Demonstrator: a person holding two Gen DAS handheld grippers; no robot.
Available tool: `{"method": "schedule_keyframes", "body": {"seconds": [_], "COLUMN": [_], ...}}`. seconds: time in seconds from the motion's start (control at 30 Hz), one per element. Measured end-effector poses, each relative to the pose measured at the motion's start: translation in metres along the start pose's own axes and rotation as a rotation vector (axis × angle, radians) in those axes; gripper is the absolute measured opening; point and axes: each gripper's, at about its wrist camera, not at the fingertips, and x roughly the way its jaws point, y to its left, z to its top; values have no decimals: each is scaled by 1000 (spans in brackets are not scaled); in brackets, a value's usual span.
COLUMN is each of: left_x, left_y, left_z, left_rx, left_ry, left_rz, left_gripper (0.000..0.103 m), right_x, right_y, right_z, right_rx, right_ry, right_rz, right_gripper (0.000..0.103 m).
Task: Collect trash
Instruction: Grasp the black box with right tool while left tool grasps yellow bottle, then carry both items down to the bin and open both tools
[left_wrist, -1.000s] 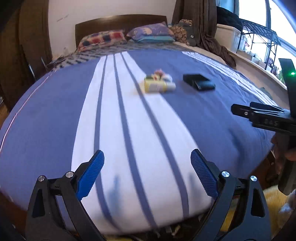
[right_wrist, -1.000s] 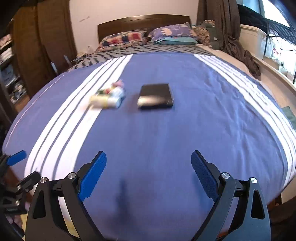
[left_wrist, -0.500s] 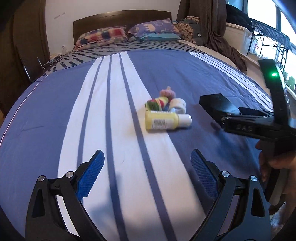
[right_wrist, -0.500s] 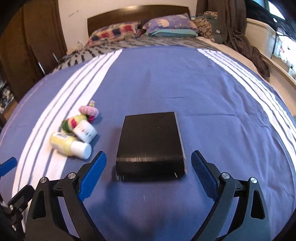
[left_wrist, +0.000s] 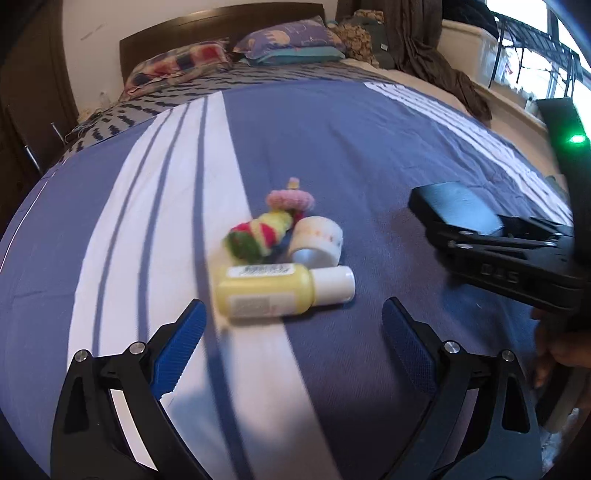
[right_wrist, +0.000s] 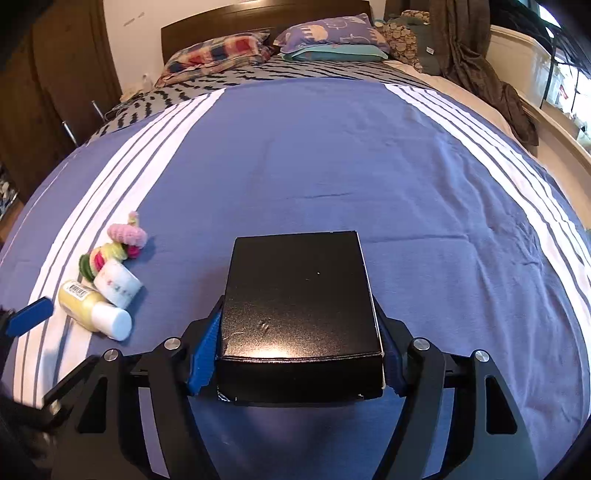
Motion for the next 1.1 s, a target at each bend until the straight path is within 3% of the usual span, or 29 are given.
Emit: {"method": "schedule_keyframes", "body": {"seconds": [0.17,0.27,0.53,1.1], "left_x": [18,22,-3,-132], "left_y": [0,3,10,31], "left_z": [9,12,-7,-139], "left_rx": [-9,-27,-40,-90], "left_ry": [27,34,7,-33], "left_rz": [7,-2,-32,-72], "left_gripper": [90,78,78,78], "right_x": [-4,-7,-29,-128], "right_y": [-10,-10,1,34], "right_z": [-3,-5,-21,-117], "right_rx": [2,1,-29,-70], "right_ry": [-7,-14,-37,-62], "right_rz": [21,30,39,116], "right_gripper": [71,71,71,71]}}
